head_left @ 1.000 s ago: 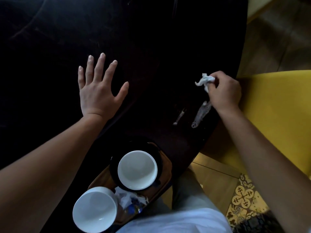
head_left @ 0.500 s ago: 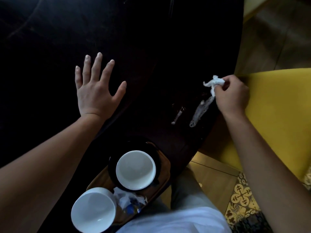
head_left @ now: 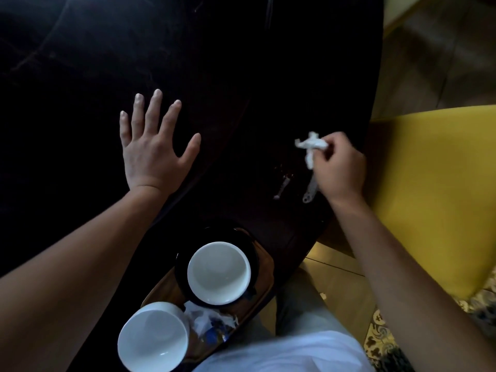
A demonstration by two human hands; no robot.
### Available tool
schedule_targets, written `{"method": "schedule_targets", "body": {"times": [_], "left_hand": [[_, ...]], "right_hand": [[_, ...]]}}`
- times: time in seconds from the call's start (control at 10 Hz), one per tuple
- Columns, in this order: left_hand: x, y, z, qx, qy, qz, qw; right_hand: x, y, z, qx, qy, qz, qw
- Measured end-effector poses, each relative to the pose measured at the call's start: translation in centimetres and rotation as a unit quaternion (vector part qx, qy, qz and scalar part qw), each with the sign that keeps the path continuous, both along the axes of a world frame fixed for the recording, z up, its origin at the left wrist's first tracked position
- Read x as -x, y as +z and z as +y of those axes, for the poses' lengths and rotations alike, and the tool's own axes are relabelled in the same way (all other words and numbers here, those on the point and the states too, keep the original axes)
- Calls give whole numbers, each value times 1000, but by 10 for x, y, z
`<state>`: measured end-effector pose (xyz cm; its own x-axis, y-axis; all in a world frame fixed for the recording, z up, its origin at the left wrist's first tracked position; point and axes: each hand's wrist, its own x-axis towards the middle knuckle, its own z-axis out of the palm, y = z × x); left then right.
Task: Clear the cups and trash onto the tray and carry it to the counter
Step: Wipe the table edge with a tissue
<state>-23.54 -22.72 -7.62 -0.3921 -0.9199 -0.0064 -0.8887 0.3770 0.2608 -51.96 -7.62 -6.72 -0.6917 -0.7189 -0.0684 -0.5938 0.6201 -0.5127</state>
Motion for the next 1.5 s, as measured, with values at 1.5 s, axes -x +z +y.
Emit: {"method": "schedule_targets", "body": {"times": [1.5], "left_hand": [[-1, 1, 0, 3, -4, -1, 1000]], "right_hand": [[-55, -6, 4, 1, 165, -15, 986]]}}
